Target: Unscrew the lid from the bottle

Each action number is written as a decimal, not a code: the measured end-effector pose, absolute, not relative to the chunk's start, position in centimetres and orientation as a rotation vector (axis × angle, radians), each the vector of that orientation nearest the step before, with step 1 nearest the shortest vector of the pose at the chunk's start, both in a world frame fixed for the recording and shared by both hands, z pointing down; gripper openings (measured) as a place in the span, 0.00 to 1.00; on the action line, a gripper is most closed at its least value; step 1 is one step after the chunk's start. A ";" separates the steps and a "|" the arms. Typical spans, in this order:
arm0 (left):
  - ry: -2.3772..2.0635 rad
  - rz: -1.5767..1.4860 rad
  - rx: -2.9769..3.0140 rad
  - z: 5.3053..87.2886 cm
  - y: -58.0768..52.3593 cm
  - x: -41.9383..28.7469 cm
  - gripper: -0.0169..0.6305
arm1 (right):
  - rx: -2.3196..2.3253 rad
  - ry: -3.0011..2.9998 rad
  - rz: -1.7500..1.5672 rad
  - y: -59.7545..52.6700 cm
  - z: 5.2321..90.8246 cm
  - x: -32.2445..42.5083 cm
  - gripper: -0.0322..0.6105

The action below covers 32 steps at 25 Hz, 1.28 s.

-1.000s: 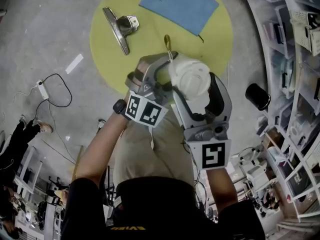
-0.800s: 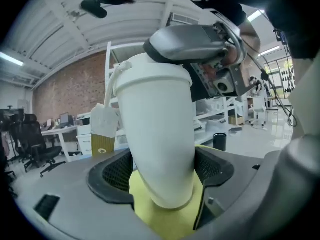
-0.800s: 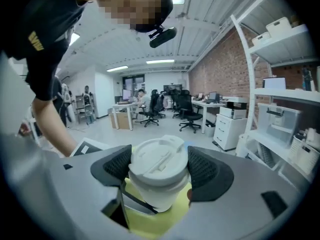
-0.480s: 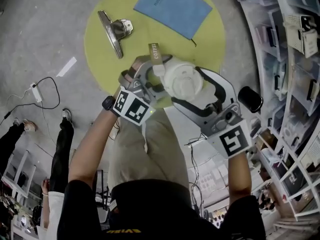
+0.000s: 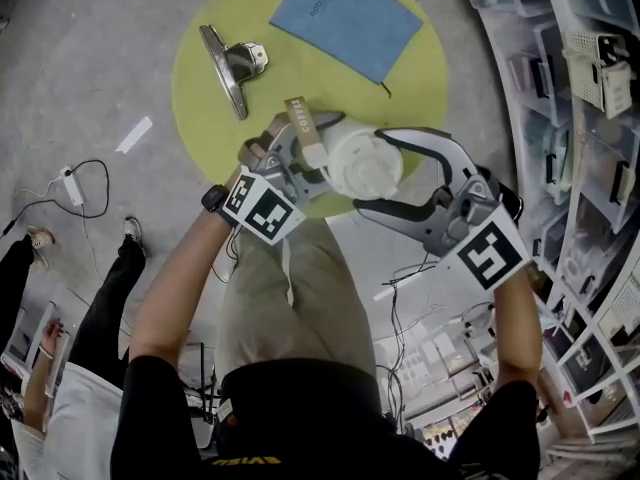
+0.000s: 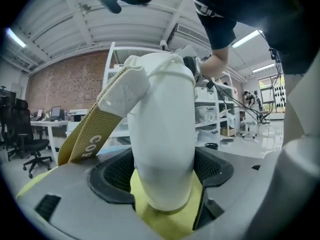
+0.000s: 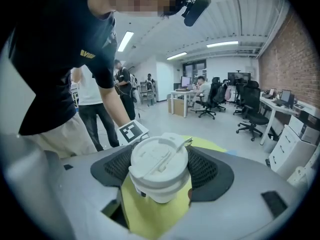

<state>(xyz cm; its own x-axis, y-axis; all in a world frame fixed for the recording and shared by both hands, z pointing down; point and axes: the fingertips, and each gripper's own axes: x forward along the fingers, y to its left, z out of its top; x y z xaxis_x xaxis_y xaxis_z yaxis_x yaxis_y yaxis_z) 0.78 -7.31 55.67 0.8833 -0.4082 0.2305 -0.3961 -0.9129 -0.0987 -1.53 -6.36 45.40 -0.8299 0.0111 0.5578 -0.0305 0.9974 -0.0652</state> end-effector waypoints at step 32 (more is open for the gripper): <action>0.660 -0.347 -3.062 55.7 -7.1 0.6 0.60 | 0.913 -2.465 0.195 -7.3 44.9 -2.4 0.67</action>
<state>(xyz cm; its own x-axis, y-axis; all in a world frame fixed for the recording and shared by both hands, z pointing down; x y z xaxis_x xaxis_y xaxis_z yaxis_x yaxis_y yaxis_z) 0.55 -7.15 55.74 0.8880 -0.4058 0.2160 -0.4079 -0.9123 -0.0370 -2.37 -7.31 44.92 -0.6501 -0.5714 0.5008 -0.6432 0.7648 0.0377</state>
